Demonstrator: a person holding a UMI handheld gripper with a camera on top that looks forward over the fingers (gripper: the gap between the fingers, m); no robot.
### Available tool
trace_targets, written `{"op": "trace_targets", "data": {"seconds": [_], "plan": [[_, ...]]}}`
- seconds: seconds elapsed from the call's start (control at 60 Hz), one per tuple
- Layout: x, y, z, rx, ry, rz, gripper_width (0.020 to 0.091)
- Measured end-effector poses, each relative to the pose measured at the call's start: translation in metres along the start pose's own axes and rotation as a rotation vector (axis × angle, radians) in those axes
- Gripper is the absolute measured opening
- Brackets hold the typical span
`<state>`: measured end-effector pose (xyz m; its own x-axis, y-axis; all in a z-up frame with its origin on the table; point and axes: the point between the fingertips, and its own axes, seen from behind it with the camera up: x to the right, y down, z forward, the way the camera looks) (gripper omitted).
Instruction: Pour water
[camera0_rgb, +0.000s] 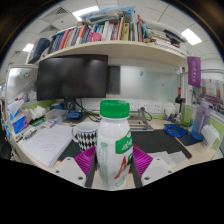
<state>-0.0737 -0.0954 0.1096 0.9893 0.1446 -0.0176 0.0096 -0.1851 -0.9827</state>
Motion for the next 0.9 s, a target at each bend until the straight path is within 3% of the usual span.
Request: {"op": "trace_targets", "data": {"seconds": [0.217,0.35,0.467,0.617,0.8,0.9], "plan": [[0.012,-0.004,0.0,0.042,0.056,0.021,0.0424],[0.015,-0.002,0.005,0.018,0.064,0.025,0.0366],[0.016,-0.002,0.005,-0.044,0.066,0.005,0.0363],[0.038,-0.034,0.007,-0.088,0.099,-0.164,0.0362],[0.081,-0.059,0.04,-0.233,0.139,-0.562,0.0361],[0.09,-0.075,0.061,-0.275,0.146,-0.818,0.0361]]}}
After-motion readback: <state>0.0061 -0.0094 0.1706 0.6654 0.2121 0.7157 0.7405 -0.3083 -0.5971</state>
